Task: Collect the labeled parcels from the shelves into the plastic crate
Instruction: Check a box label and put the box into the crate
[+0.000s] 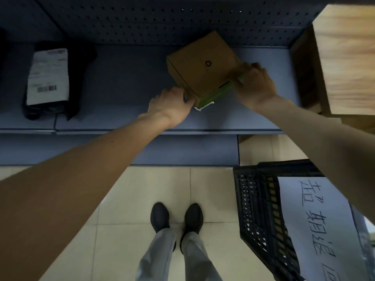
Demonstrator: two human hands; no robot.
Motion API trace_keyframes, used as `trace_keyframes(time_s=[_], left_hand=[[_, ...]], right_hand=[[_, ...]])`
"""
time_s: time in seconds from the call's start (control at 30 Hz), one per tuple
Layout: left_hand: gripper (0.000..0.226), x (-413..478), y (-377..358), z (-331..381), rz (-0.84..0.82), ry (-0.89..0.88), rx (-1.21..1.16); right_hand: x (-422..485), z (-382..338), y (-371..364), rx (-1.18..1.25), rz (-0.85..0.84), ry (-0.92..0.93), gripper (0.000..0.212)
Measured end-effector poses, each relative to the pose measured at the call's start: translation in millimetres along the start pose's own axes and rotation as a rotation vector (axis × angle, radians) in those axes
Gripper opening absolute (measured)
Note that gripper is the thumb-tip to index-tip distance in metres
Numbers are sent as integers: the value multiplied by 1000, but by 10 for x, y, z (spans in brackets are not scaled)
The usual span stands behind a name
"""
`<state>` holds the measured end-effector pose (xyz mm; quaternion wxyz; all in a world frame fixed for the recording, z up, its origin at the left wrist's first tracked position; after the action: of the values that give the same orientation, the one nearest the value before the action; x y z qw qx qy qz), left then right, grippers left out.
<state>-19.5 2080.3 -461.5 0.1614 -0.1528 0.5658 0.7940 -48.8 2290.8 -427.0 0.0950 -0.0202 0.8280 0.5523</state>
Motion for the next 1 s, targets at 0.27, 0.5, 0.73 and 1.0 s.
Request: trace_keyframes(time_s=[0.27, 0.5, 0.73, 1.0], left_hand=[[40, 262, -86, -3, -4, 66, -278], [31, 148, -40, -200, 78, 126, -349], [24, -335, -48, -546, 130, 182, -448], [28, -677, -208, -733, 191, 153, -473]], right_hand=[[285, 215, -128, 224, 11, -136, 39], [92, 176, -375, 304, 52, -223, 36], [-450, 25, -643, 460, 23, -256, 33], [-999, -31, -726, 593, 45, -289, 39]])
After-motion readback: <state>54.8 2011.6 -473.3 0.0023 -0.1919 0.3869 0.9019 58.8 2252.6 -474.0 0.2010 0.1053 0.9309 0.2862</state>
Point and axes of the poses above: each hand's wrist, its own x-axis towards the middle knuckle, its own y-axis out of the back of the hand, z = x × y, the point moved 10 cm from there along x, towards the middle knuckle, and after that the axes turned 5 degrees about x, right-handed, at the moved point
